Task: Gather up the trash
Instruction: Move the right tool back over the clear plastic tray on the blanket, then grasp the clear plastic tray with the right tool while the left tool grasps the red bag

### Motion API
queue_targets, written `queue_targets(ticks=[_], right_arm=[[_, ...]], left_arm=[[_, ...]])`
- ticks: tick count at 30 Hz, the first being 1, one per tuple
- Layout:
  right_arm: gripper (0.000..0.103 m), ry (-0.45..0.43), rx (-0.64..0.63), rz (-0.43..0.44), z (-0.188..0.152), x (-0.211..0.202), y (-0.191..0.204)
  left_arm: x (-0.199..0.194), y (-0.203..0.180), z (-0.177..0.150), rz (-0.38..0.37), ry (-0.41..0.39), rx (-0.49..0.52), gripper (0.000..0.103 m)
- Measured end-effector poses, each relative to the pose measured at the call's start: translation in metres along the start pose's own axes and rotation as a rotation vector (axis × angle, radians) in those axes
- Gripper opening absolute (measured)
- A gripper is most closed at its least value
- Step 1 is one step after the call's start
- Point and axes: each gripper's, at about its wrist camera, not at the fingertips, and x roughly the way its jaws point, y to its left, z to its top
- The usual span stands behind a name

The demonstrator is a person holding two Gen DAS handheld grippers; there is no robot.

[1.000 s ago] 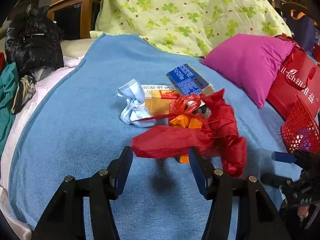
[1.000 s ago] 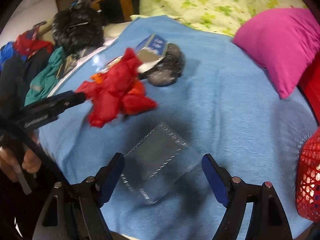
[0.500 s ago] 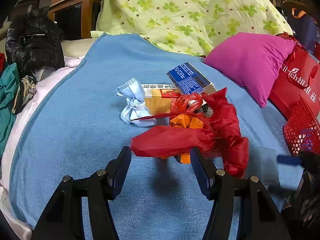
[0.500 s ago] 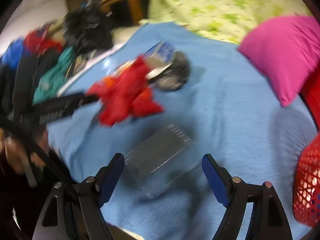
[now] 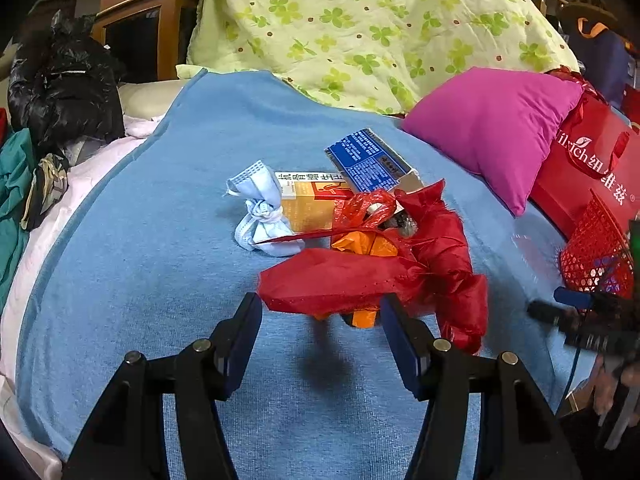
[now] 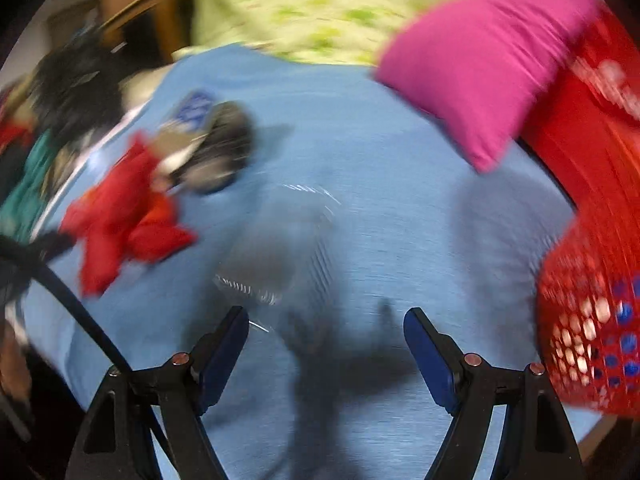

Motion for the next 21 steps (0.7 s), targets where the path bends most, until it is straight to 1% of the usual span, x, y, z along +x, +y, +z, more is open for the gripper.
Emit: queue_targets(ticks=[1,2,4,5,9,10,12,14,17,19,20,21], right_arm=[[0.082,0.006,0.042,0.034,0.003,0.000,-0.010],[0.082,0.008,0.089,0.089,0.006,-0.002,-0.018],[0.082,-0.006,0.127,0.156,0.008,-0.009,-0.025],[0.082,-0.032,0.138,0.182,0.009,-0.014,-0.026],[0.083,-0.103,0.139,0.206,0.013,-0.027,-0.024],[0.083,-0.108,0.140,0.210,0.012,-0.026,-0.023],[0.083,-0.107,0.135,0.182,0.016,-0.025,-0.014],[0.083,-0.106,0.119,0.126,0.020,-0.018,-0.006],[0.083,-0.095,0.130,0.073,0.024,-0.007,-0.001],[0.082,-0.071,0.154,0.074,0.025,0.002,-0.005],[0.081,-0.057,0.167,0.079,0.026,0.007,-0.007],[0.073,-0.045,0.178,0.083,0.026,0.012,-0.008]], left_arm=[[0.000,-0.001,0.000,0.001,0.000,0.004,0.063],[0.000,-0.002,0.000,0.001,0.000,0.005,0.063],[0.000,-0.002,0.000,0.000,0.002,0.004,0.063],[0.001,-0.003,0.000,0.000,0.003,0.004,0.063],[0.000,-0.005,0.000,-0.004,0.003,0.008,0.064],[0.000,-0.005,-0.001,-0.004,0.003,0.011,0.064],[0.000,-0.007,-0.001,-0.010,0.004,0.017,0.064],[0.000,-0.009,-0.001,-0.013,0.003,0.022,0.064],[-0.002,-0.010,-0.002,-0.019,0.002,0.029,0.064],[-0.003,-0.011,-0.003,-0.023,0.002,0.030,0.064],[-0.004,-0.012,-0.003,-0.025,0.002,0.030,0.064],[-0.004,-0.012,-0.003,-0.027,0.001,0.030,0.064]])
